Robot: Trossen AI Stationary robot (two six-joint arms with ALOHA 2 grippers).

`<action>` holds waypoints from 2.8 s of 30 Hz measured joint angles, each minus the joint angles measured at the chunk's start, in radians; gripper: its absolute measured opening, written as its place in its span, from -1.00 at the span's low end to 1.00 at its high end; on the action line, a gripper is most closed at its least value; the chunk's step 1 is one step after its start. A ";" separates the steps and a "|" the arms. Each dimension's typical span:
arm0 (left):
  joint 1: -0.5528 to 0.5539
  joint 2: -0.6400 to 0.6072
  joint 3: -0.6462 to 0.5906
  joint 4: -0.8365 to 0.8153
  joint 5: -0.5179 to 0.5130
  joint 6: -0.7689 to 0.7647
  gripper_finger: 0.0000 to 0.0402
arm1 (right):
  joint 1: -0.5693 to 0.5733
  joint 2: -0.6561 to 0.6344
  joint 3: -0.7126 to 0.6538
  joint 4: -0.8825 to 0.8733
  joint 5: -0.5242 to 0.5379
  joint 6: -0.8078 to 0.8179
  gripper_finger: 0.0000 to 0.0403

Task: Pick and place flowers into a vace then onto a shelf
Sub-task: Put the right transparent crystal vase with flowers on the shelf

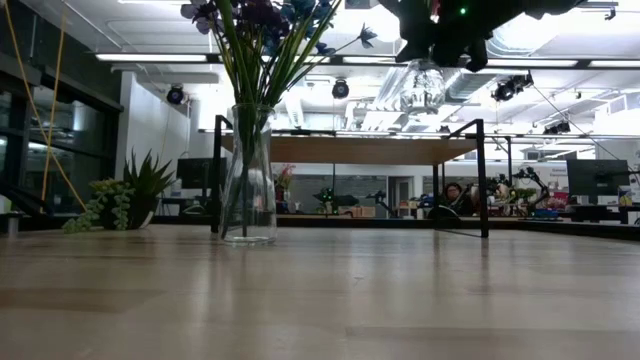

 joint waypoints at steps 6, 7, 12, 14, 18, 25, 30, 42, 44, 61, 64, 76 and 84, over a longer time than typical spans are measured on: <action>0.000 0.000 0.000 0.005 0.000 -0.002 0.45 | -0.043 0.000 -0.016 0.004 -0.015 -0.016 -0.27; 0.000 0.000 0.000 0.005 0.000 -0.002 0.45 | -0.050 0.000 -0.016 0.007 -0.027 -0.017 -0.27; 0.000 0.000 0.000 0.005 0.000 -0.002 0.45 | -0.077 0.000 -0.016 0.005 -0.048 -0.024 -0.27; 0.000 0.000 0.000 0.005 0.000 -0.002 0.45 | -0.088 0.000 -0.016 0.005 -0.052 -0.023 -0.27; 0.000 0.000 0.000 0.005 0.000 -0.002 0.45 | -0.105 0.000 -0.016 0.005 -0.075 -0.023 -0.27; 0.000 0.000 0.000 0.004 0.000 -0.003 0.45 | -0.108 0.010 -0.018 0.005 -0.094 0.001 -0.27; 0.000 0.000 0.000 0.004 0.000 -0.005 0.45 | -0.105 0.038 -0.044 0.051 -0.097 0.023 -0.27; 0.000 0.000 0.000 0.005 0.000 -0.005 0.45 | -0.105 0.104 -0.049 0.088 -0.087 0.007 -0.27; 0.000 0.000 0.000 0.004 0.000 -0.005 0.45 | -0.105 0.115 -0.049 0.091 -0.082 0.007 -0.27; 0.000 0.000 0.000 0.004 0.000 -0.005 0.45 | -0.106 0.130 -0.049 0.102 -0.066 0.007 -0.27; 0.000 0.000 0.000 0.004 0.000 -0.005 0.45 | -0.106 0.130 -0.049 0.100 -0.066 0.007 -0.23; 0.000 0.000 0.000 0.008 0.000 -0.004 0.45 | -0.106 0.130 -0.049 0.034 -0.070 0.033 0.16; 0.000 0.000 0.000 0.008 0.000 -0.004 0.45 | -0.105 0.130 -0.049 0.034 -0.074 0.033 0.17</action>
